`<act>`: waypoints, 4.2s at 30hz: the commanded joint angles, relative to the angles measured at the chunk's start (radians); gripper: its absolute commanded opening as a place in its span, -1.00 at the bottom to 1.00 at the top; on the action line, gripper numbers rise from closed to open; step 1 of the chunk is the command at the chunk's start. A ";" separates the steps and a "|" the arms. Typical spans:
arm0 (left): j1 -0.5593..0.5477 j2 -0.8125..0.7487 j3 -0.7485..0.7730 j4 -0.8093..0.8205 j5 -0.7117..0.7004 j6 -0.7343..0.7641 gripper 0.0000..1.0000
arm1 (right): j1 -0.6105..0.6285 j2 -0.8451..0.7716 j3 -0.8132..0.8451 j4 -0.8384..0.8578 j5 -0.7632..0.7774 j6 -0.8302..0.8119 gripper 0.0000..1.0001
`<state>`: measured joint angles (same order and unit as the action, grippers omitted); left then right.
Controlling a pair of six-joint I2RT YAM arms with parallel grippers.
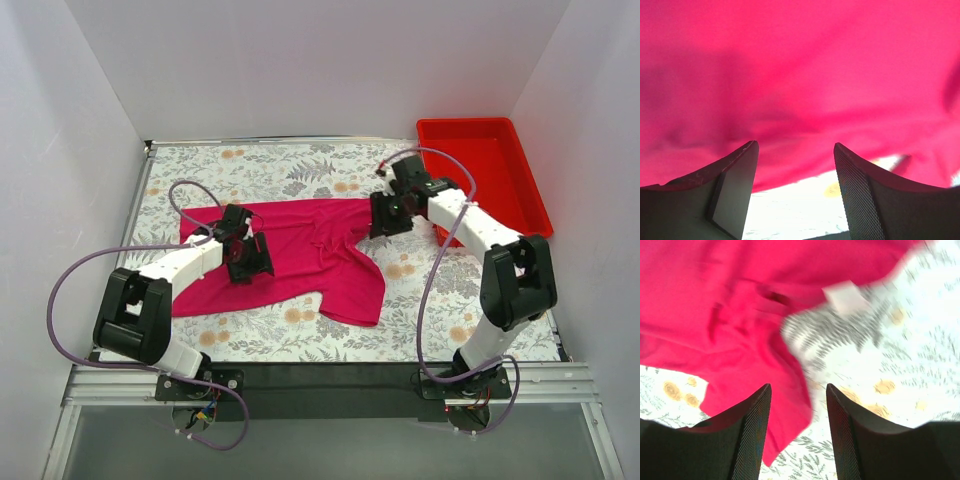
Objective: Fold and stack the t-shirts
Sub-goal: Fold the tshirt
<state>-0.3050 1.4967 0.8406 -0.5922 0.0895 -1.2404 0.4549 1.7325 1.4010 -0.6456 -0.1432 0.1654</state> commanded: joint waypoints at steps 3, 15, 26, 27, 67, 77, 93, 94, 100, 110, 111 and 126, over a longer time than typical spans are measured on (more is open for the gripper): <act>-0.176 -0.055 0.135 0.071 0.038 0.041 0.17 | -0.162 -0.102 -0.273 0.203 -0.241 0.120 -0.06; -0.649 0.341 0.561 0.088 -0.073 0.108 0.17 | -0.280 -0.205 -0.298 0.233 -0.122 0.224 0.13; -0.793 0.545 0.690 0.055 -0.161 0.157 0.12 | -0.346 -0.206 -0.332 0.233 -0.157 0.241 0.24; -0.799 0.565 0.689 0.051 -0.184 0.163 0.11 | -0.349 -0.206 -0.332 0.235 -0.160 0.238 0.24; -0.786 0.056 0.555 -0.110 -0.182 0.156 -1.00 | -0.257 -0.007 -0.430 0.710 -0.273 0.522 0.24; -0.780 0.037 0.479 -0.132 -0.109 0.162 -1.00 | -0.246 -0.005 -0.476 0.681 -0.242 0.444 0.12; -0.760 0.002 0.529 -0.146 -0.165 0.139 -1.00 | -0.219 -0.116 -0.608 0.587 -0.274 0.506 0.17; -0.760 0.000 0.531 -0.146 -0.163 0.139 -1.00 | -0.216 -0.114 -0.615 0.601 -0.276 0.514 0.18; -0.753 -0.019 0.526 -0.147 -0.165 0.131 -1.00 | -0.199 -0.083 -0.651 0.673 -0.280 0.556 -0.02; -0.750 -0.021 0.459 -0.178 -0.091 0.124 -1.00 | -0.199 -0.093 -0.367 0.259 -0.124 0.300 -0.97; -0.752 -0.023 0.459 -0.181 -0.091 0.128 -1.00 | -0.199 -0.087 -0.337 0.221 -0.105 0.272 -0.97; -0.752 0.037 0.422 -0.245 0.118 0.176 -1.00 | -0.136 -0.073 -0.288 0.036 -0.084 0.121 -0.15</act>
<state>-1.0542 1.5417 1.2816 -0.8047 0.1486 -1.0798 0.3252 1.7172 1.1805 -0.6178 -0.2077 0.3000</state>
